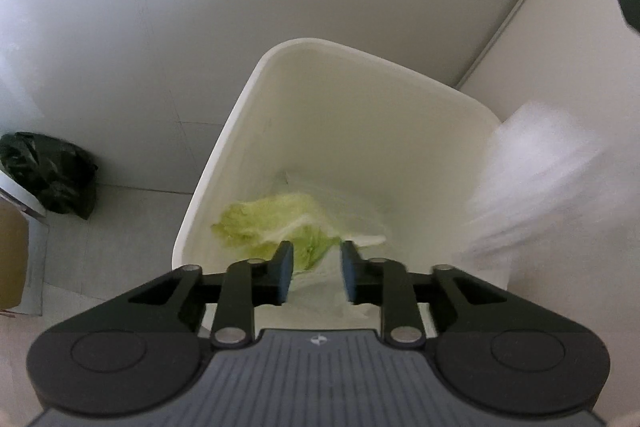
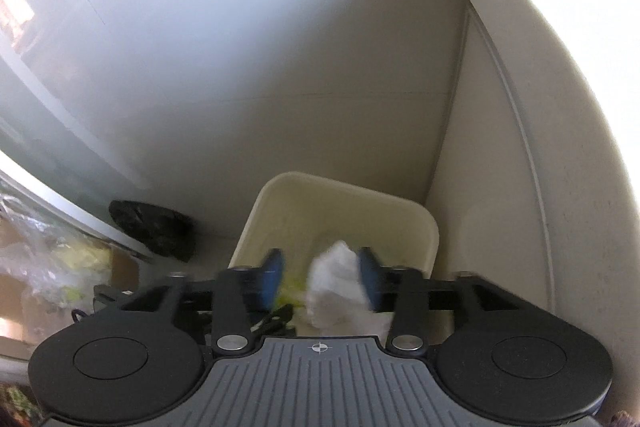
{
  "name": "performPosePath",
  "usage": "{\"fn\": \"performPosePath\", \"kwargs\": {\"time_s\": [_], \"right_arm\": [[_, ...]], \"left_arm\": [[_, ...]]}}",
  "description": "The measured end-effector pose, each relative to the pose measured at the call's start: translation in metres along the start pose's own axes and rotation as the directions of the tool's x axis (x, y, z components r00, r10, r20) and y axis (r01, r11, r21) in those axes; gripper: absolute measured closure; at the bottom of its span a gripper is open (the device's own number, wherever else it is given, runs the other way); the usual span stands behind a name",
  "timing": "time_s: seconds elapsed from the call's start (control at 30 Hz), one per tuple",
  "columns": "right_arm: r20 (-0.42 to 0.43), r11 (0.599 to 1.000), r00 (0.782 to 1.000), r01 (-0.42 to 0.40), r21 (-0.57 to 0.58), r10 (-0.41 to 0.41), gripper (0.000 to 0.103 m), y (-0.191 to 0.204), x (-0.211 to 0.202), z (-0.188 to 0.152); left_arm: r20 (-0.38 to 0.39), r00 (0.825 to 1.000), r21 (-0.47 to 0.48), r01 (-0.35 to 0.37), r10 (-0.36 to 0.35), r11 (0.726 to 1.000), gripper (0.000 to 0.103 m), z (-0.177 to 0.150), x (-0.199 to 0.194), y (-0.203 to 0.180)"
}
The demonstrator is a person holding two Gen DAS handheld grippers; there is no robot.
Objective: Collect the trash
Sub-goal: 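Open both tools to drop the lettuce leaf and tissue into the wastebasket, then move both open tools back toward the counter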
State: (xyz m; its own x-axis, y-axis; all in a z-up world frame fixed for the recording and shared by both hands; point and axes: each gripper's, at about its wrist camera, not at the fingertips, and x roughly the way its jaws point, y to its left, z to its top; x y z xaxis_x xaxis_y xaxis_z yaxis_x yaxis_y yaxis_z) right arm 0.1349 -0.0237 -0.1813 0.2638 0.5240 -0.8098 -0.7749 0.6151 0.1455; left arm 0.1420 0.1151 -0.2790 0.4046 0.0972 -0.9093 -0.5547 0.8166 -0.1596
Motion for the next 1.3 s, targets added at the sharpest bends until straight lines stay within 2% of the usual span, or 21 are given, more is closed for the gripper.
{"fn": "performPosePath", "kwargs": {"time_s": [0.1, 0.33, 0.47, 0.7, 0.93, 1.13, 1.3], "right_arm": [[0.003, 1.0, 1.0, 0.0, -0.006, 0.0, 0.051, -0.001, 0.0, 0.001], [-0.005, 1.0, 1.0, -0.007, -0.007, 0.007, 0.047, -0.003, 0.004, 0.006], [-0.009, 1.0, 1.0, -0.006, -0.01, 0.006, 0.045, 0.001, 0.009, 0.007], [-0.011, 1.0, 1.0, -0.009, -0.006, 0.009, 0.034, 0.002, 0.011, 0.007], [-0.018, 0.999, 1.0, -0.021, -0.04, 0.02, 0.028, 0.01, 0.01, 0.006], [-0.035, 0.996, 0.997, -0.064, -0.069, 0.062, 0.025, 0.022, 0.007, 0.003], [0.009, 0.994, 0.998, -0.069, -0.086, 0.07, 0.021, 0.029, -0.009, 0.007]], "left_arm": [[-0.004, 1.0, 0.004, 0.0, 0.0, 1.0, 0.075, -0.003, 0.001, -0.002], [-0.007, 1.0, 0.005, 0.006, -0.006, 1.0, 0.05, -0.003, 0.003, 0.001], [-0.01, 1.0, 0.002, 0.017, -0.017, 1.0, 0.039, -0.004, 0.002, 0.005], [-0.016, 0.999, -0.004, 0.041, -0.041, 0.999, 0.024, -0.006, -0.005, 0.009], [-0.006, 0.999, -0.004, 0.05, -0.05, 0.999, 0.013, -0.007, -0.019, 0.012], [-0.014, 0.998, 0.013, 0.06, -0.059, 0.998, 0.008, -0.008, -0.034, 0.015], [0.002, 0.999, 0.03, 0.054, -0.054, 0.998, 0.006, -0.008, -0.048, 0.021]]}}
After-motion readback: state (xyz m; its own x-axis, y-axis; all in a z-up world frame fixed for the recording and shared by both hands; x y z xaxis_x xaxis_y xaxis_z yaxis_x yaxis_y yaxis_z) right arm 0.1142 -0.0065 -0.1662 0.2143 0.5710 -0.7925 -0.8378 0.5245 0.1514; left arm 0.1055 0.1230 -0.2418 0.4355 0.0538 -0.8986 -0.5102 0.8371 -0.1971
